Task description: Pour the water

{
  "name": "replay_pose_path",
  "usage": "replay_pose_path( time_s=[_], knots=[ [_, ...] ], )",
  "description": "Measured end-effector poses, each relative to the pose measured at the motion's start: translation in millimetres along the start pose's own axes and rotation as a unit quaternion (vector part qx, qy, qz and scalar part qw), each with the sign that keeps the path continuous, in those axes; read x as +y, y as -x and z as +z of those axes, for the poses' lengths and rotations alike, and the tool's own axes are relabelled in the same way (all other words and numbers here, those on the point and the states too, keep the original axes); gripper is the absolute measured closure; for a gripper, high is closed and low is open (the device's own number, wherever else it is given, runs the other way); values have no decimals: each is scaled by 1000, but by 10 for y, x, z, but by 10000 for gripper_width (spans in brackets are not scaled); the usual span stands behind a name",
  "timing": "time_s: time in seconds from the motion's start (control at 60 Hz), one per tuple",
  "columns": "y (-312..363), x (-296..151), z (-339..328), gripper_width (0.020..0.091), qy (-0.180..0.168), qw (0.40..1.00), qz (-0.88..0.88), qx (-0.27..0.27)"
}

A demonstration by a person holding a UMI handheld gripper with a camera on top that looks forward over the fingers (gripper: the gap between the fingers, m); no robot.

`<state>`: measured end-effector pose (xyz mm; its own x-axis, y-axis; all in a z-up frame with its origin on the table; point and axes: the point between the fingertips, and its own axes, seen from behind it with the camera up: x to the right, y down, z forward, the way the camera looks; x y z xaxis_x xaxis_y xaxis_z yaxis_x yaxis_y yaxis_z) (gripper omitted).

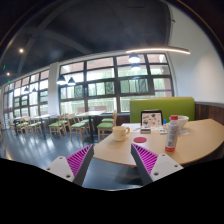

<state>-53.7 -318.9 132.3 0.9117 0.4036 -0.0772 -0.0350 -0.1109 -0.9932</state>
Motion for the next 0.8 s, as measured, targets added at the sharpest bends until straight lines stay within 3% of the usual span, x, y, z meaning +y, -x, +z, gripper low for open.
replay_pose_path(
  time_s=[0.333,0.8],
  knots=[
    [-581,105,4,286,2,998,-7,70],
    [-2856,-71,1116,288,-16,965,-43,259]
  ],
)
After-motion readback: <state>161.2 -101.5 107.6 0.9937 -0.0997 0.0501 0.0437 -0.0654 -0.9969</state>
